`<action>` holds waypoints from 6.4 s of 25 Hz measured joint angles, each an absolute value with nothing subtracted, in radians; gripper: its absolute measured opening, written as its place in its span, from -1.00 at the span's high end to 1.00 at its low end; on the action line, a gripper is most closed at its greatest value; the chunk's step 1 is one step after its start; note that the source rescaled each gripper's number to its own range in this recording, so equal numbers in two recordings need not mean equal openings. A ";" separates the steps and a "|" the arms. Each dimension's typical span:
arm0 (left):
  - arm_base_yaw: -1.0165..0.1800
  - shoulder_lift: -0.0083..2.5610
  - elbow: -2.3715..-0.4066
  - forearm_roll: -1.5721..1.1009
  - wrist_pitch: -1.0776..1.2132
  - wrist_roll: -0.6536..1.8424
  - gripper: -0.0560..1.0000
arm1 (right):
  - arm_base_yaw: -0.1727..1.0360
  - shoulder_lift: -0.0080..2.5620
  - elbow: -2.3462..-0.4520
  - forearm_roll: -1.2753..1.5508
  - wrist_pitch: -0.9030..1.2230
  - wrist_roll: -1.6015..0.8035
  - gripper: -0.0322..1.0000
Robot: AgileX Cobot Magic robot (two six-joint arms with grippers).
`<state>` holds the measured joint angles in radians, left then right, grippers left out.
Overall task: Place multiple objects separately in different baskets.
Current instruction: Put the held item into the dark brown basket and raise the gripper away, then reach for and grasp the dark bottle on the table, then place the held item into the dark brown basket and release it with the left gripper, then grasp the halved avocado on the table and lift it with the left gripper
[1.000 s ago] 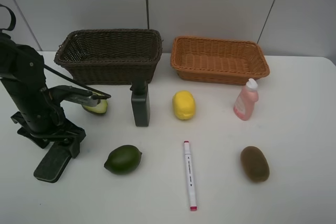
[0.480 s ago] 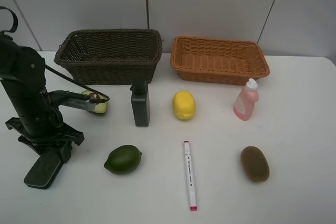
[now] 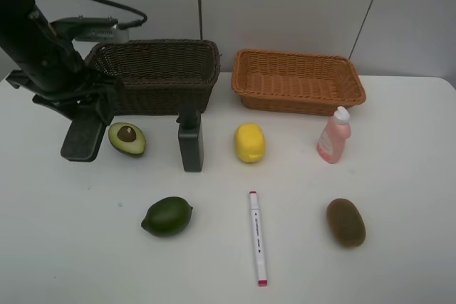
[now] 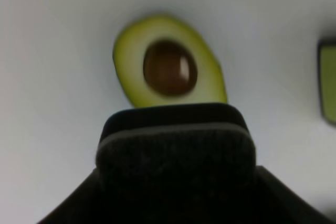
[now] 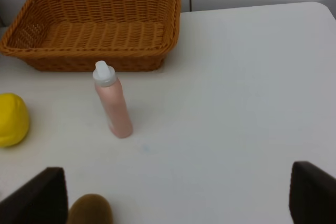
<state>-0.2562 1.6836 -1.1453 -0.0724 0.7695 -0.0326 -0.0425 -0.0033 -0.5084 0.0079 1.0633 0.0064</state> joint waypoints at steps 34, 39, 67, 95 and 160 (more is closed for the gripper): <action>-0.208 2.270 -2.223 -0.036 1.189 -0.229 -0.98 | -0.043 -0.003 -0.508 0.008 1.063 0.006 -0.99; -0.209 2.228 -2.178 -0.121 1.199 -0.221 -0.98 | -0.043 -0.003 -0.508 0.008 1.063 0.006 -0.99; -0.618 1.974 -1.588 -0.057 1.169 -0.507 -0.98 | -0.043 -0.003 -0.508 0.008 1.063 0.006 -0.99; -0.618 2.165 -1.588 -0.028 1.036 -0.455 0.86 | -0.043 -0.003 -0.508 0.008 1.063 0.006 -0.99; -0.350 1.936 -1.609 -0.102 1.200 -0.257 -0.98 | -0.043 -0.003 -0.508 0.008 1.063 0.006 -0.99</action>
